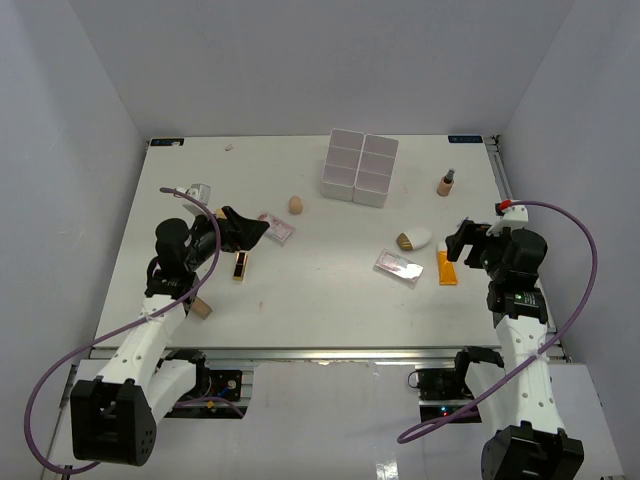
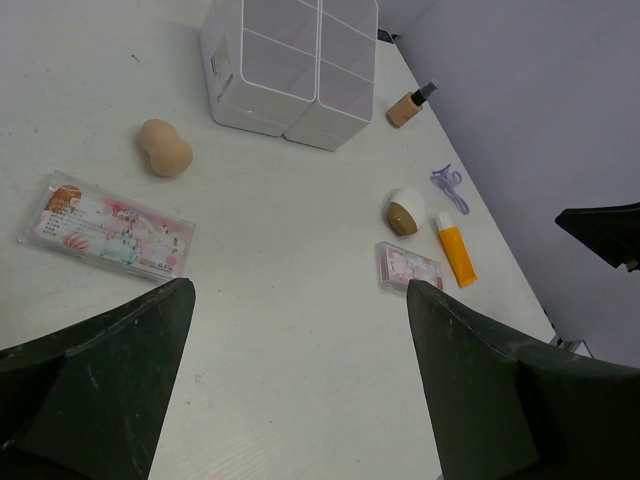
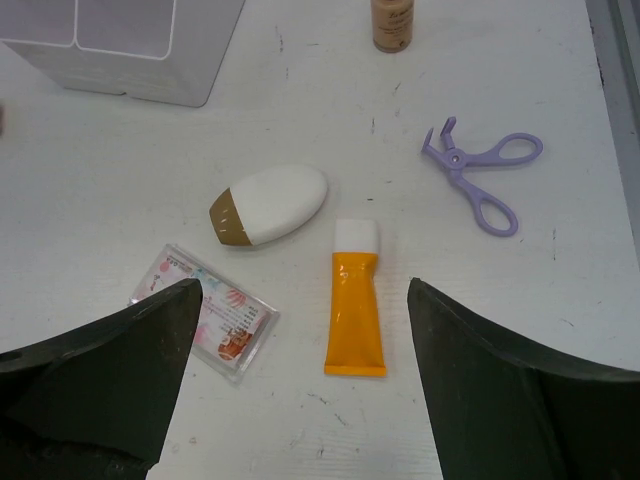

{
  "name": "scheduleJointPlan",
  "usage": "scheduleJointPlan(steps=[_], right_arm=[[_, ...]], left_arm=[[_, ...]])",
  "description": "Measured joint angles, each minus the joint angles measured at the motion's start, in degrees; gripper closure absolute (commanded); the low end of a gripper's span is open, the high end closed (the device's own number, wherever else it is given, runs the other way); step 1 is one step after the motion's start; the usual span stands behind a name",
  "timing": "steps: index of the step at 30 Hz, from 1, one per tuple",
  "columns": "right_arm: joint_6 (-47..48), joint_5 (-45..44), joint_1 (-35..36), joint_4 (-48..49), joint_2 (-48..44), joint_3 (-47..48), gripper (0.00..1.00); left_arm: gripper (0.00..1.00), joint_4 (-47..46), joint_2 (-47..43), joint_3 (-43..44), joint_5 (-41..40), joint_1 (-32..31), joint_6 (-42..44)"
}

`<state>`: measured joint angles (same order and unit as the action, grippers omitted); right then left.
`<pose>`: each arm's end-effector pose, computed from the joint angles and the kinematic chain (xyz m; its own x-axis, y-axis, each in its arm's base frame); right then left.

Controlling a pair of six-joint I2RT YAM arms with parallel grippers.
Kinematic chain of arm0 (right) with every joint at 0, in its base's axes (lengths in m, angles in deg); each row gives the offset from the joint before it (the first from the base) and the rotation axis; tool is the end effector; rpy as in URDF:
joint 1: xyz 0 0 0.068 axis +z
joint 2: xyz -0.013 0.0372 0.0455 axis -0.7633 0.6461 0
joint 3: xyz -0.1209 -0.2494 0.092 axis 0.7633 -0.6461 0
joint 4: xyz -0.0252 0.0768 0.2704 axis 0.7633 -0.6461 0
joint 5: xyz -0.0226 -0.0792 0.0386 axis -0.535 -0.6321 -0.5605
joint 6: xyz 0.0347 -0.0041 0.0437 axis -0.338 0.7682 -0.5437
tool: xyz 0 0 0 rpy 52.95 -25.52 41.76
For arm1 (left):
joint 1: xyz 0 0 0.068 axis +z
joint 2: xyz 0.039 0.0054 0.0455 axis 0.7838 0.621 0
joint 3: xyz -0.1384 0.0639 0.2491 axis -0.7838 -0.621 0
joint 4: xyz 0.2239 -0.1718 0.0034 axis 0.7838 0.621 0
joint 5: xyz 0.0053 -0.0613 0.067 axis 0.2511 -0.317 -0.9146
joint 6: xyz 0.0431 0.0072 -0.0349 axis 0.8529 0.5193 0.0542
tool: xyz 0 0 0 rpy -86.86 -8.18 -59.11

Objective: Organize the makeup

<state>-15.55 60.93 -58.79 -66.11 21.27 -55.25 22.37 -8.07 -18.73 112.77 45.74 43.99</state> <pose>0.1811 -0.0206 0.2830 -0.3161 0.1286 -0.9400 -0.0156 0.9899 0.1407 0.2227 -0.0426 0.2767 -0.4345 -0.3956 -0.8091 0.4243 0.7025 -0.5713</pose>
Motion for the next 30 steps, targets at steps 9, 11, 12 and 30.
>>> scheduleJointPlan(steps=[9, 11, 12, 30], right_arm=[[9.95, 13.35, -0.53, 0.31, -4.11, -2.36, 0.1], [14.15, 19.08, -0.52, -0.62, -5.71, -3.48, 0.1], [16.32, 21.89, -0.5, -1.4, -6.11, -3.74, 0.1], [32.46, 43.05, -0.48, -11.51, 12.37, 4.39, 0.04]], left_arm=[[0.02, 3.75, 2.5, 0.55, -1.69, 0.0, 0.2], [0.02, 5.32, 3.28, 1.17, -2.48, 0.0, 0.51], [0.02, 6.05, 3.68, 1.5, -2.86, 0.0, 0.67], [0.02, 11.95, 6.43, 4.21, -13.91, 0.02, 7.6]])
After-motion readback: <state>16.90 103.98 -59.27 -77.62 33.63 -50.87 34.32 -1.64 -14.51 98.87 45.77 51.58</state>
